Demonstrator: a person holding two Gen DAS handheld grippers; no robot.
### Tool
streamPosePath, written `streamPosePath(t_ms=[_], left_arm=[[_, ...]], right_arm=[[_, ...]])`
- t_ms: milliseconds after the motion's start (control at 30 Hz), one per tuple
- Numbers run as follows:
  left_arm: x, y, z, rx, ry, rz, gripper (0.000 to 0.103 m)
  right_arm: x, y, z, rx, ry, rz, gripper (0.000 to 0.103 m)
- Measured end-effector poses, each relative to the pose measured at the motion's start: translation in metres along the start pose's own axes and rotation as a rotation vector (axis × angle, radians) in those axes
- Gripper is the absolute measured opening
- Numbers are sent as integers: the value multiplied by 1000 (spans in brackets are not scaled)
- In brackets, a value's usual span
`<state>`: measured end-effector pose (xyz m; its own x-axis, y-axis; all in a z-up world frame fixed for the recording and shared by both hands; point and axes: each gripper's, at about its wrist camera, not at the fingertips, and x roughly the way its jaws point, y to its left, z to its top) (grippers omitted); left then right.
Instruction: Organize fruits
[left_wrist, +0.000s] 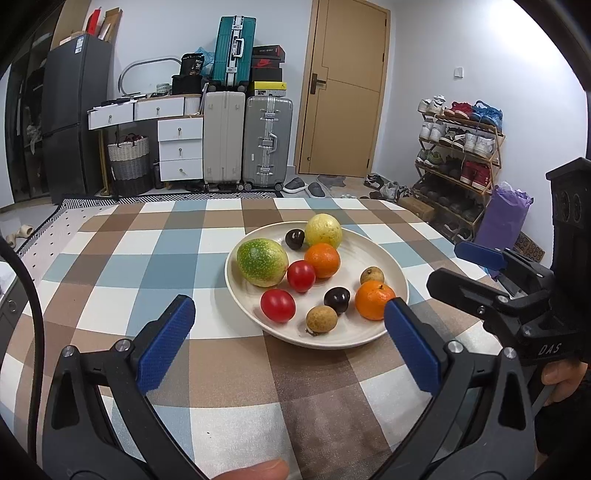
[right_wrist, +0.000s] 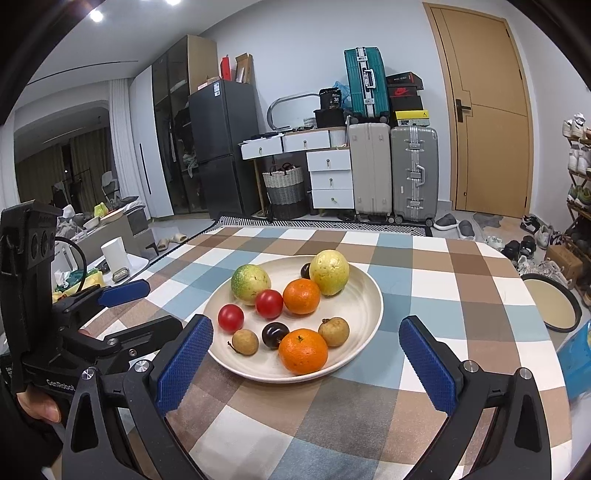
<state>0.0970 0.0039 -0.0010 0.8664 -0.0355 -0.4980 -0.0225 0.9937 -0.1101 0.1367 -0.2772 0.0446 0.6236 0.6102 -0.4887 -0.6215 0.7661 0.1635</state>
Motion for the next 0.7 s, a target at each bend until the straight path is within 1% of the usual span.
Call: streamPosePath(t_ms=[700], left_arm=[[1,-1,-2,-3,2,3,102]], right_arm=[[0,1,0,-3,3,1,103]])
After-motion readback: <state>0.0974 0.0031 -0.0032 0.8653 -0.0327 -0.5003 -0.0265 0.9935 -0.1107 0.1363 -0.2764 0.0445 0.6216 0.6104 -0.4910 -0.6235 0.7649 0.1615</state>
